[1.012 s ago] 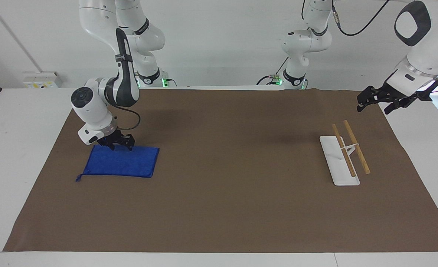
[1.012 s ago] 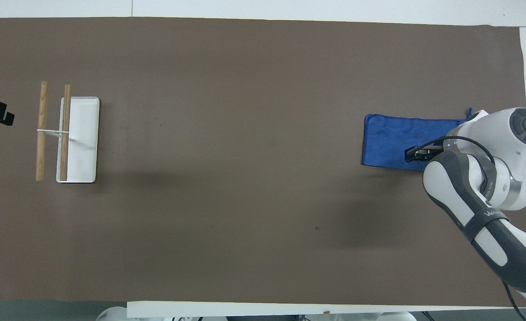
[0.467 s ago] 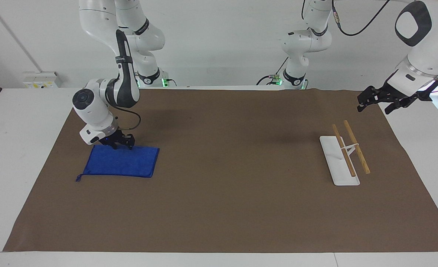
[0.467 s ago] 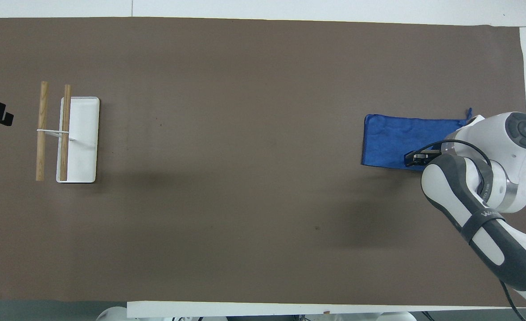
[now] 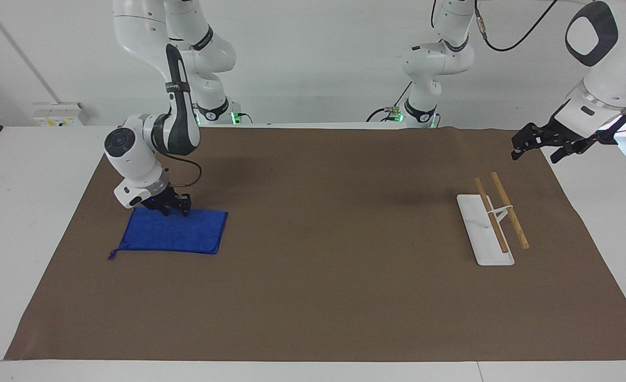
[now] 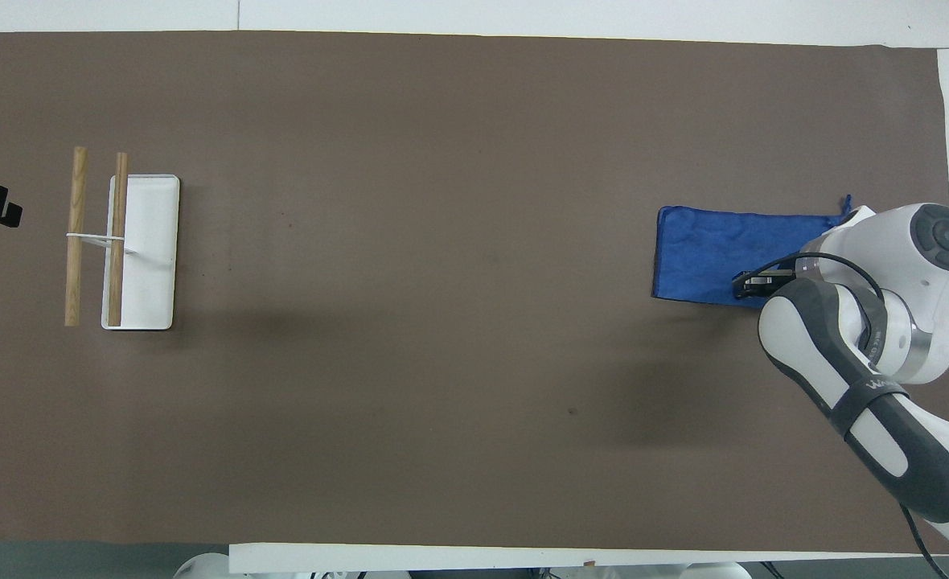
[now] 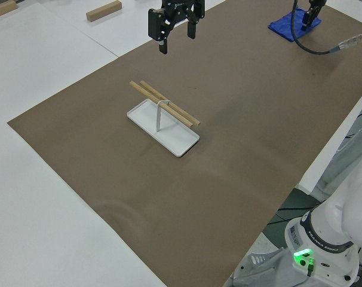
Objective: Right arm passes towel to left arm to hang
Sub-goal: 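Lift the towel with the right gripper while the left gripper approaches, then grasp the towel with the left gripper next to the right gripper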
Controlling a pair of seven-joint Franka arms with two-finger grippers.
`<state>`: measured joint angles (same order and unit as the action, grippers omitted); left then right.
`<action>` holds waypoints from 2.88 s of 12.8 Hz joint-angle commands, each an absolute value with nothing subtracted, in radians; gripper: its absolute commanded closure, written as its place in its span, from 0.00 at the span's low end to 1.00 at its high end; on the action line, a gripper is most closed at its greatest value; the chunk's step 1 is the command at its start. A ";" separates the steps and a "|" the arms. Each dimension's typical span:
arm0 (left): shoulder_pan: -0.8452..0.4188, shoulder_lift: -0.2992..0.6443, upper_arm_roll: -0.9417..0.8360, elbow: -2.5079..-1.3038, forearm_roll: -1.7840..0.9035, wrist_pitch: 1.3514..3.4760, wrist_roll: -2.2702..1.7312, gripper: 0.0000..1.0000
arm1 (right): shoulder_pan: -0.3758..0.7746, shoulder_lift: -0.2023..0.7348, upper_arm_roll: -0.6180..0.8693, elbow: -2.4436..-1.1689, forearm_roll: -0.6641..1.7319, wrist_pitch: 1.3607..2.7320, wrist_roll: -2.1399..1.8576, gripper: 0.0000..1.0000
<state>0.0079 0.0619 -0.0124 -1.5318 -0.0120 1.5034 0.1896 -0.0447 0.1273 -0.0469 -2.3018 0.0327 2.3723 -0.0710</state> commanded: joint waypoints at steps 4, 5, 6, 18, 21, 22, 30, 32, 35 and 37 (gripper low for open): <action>-0.003 0.034 -0.008 -1.569 -0.011 1.514 0.065 0.00 | -0.048 0.129 -0.040 -2.309 0.051 2.384 -0.123 0.97; -0.005 0.025 -0.006 -1.583 -0.011 1.522 0.025 0.00 | -0.045 0.130 -0.038 -2.295 0.049 2.366 -0.123 1.00; -0.006 0.023 -0.008 -1.592 -0.011 1.555 -0.036 0.00 | -0.044 0.127 -0.037 -2.260 0.049 2.320 -0.121 1.00; -0.356 0.037 -0.014 -1.910 -0.011 2.101 -1.187 0.00 | -0.029 0.127 0.300 -1.838 0.682 1.916 0.682 1.00; -0.455 0.101 -0.015 -1.904 -0.012 2.206 -1.400 0.00 | 0.108 0.138 0.302 -1.838 0.796 2.052 0.881 1.00; -0.481 0.116 -0.015 -1.901 -0.012 2.210 -1.451 0.00 | 0.141 0.140 0.302 -1.839 0.820 2.097 0.923 1.00; -0.624 0.123 -0.017 -1.901 -0.021 2.063 -1.615 0.01 | 0.160 0.140 0.304 -1.841 0.982 2.117 0.992 1.00; -0.634 0.124 -0.015 -1.888 -0.021 2.048 -1.631 0.10 | 0.160 0.138 0.302 -1.842 0.973 2.118 0.982 1.00; -0.621 0.138 -0.014 -1.846 -0.020 2.046 -1.629 0.35 | 0.166 0.140 0.302 -1.842 0.971 2.121 0.979 1.00; -0.617 0.166 -0.011 -1.792 -0.017 2.023 -1.629 0.40 | 0.166 0.138 0.302 -1.844 0.968 2.121 0.979 1.00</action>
